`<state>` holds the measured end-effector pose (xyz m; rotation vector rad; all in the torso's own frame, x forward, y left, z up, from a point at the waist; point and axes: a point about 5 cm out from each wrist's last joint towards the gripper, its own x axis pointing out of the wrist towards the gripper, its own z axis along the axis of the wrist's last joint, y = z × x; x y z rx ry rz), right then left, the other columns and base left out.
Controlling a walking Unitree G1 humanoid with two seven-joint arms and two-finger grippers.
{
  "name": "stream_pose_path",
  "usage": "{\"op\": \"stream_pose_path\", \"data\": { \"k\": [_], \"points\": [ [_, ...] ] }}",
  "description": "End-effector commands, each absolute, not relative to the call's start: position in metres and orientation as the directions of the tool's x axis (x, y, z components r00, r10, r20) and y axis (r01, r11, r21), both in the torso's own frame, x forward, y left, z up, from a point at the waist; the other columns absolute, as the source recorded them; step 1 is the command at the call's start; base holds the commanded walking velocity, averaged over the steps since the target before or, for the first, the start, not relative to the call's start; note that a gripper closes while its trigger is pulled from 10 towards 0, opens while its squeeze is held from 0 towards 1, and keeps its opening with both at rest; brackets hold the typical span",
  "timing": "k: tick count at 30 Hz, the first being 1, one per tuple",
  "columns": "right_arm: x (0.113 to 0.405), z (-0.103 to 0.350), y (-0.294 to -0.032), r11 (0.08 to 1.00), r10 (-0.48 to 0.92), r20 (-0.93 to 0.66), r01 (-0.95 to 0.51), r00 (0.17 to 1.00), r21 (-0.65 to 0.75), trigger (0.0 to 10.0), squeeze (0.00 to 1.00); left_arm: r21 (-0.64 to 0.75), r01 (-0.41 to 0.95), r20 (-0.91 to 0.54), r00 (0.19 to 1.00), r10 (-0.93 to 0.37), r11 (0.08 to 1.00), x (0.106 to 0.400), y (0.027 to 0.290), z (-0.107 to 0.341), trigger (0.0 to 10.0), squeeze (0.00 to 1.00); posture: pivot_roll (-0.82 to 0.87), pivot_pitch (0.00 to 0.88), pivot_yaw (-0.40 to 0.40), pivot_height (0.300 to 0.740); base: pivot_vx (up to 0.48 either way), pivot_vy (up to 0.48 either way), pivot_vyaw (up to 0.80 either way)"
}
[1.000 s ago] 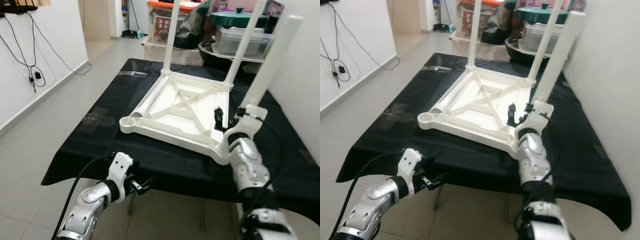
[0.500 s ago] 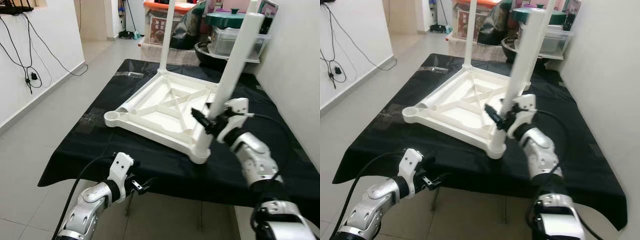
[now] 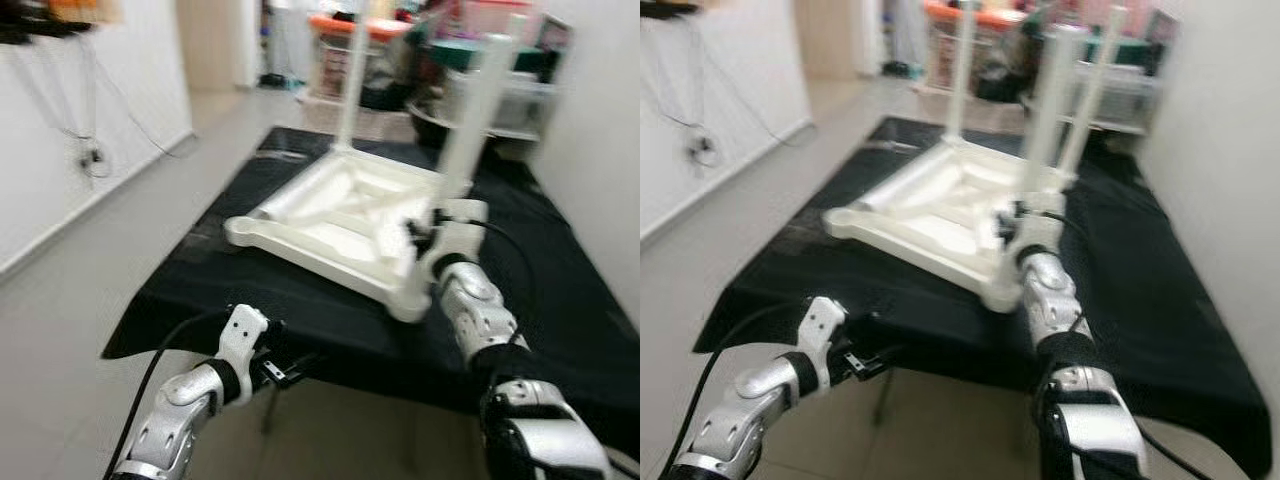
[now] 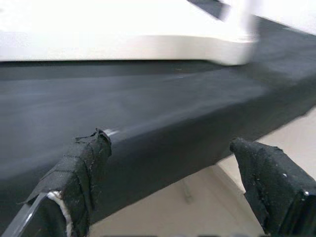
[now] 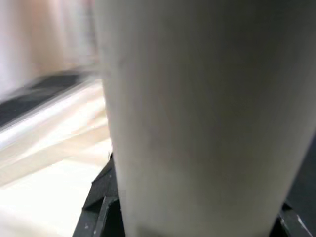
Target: Building children table
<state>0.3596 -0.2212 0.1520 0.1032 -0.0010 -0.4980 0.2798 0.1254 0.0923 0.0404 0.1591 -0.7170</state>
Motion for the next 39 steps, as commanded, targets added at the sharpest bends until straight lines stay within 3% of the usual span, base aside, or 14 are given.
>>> {"op": "stream_pose_path", "data": {
  "k": [1,11,18,19,20,21,24,25,35,39],
  "points": [
    [0.338,0.117,-0.226,0.791,-0.594,-0.159,0.608,0.788,0.059,0.0,0.00,-0.018,0.668,-0.166,0.732,-0.661,0.744,0.280,0.122,0.091,10.0,0.00,0.09,0.000,-0.096,0.740,0.000,0.000,0.00],
    [0.332,0.114,-0.182,0.865,-0.495,-0.122,0.502,0.860,0.029,0.0,0.00,-0.020,0.661,-0.161,0.738,-0.655,0.750,0.281,0.121,0.091,10.0,0.00,0.08,0.000,-0.104,0.740,0.000,0.000,0.00],
    [0.332,0.132,-0.178,0.876,-0.479,-0.072,0.482,0.875,0.026,0.0,0.00,-0.022,0.641,-0.154,0.756,-0.636,0.767,0.281,0.123,0.092,10.0,0.00,0.07,0.000,-0.109,0.740,0.000,0.000,0.00],
    [0.332,0.133,-0.177,0.883,-0.466,-0.075,0.468,0.882,0.021,1.7,0.00,-0.026,0.642,-0.156,0.754,-0.638,0.766,0.279,0.122,0.090,10.0,0.00,0.07,0.000,-0.110,0.740,0.000,0.000,0.00],
    [0.332,0.133,-0.177,0.883,-0.466,-0.075,0.468,0.882,0.021,1.7,0.00,-0.026,0.642,-0.156,0.754,-0.638,0.766,0.279,0.122,0.090,10.0,0.00,0.07,0.000,-0.110,0.740,0.000,0.000,0.00],
    [0.333,0.134,-0.175,0.894,-0.445,-0.079,0.447,0.892,0.009,10.0,0.00,-0.028,0.644,-0.157,0.753,-0.639,0.765,0.278,0.121,0.089,10.0,0.00,0.07,0.000,-0.111,0.740,0.000,0.000,0.00],
    [0.330,0.136,-0.172,0.912,-0.408,-0.073,0.410,0.910,0.012,10.0,0.03,-0.032,0.643,-0.156,0.753,-0.639,0.766,0.277,0.120,0.089,10.0,0.00,0.07,0.000,-0.117,0.740,0.000,0.000,0.00],
    [0.328,0.139,-0.169,0.925,-0.376,-0.052,0.378,0.925,0.034,10.0,1.00,-0.033,0.640,-0.155,0.755,-0.636,0.768,0.276,0.120,0.089,10.0,0.00,0.07,0.000,-0.116,0.740,0.000,0.000,0.00],
    [0.309,0.165,-0.165,0.962,-0.274,0.093,0.271,0.957,0.043,10.0,1.00,-0.032,0.613,-0.136,0.780,-0.611,0.790,0.275,0.125,0.094,10.0,0.00,0.05,0.000,-0.106,0.740,0.000,0.000,0.00],
    [0.294,0.162,-0.173,0.966,-0.257,0.056,0.257,0.965,0.021,10.0,1.00,-0.031,0.570,-0.116,0.814,-0.569,0.821,0.272,0.128,0.097,10.0,0.00,0.04,0.000,-0.108,0.740,0.000,0.000,0.00]
  ]
}}
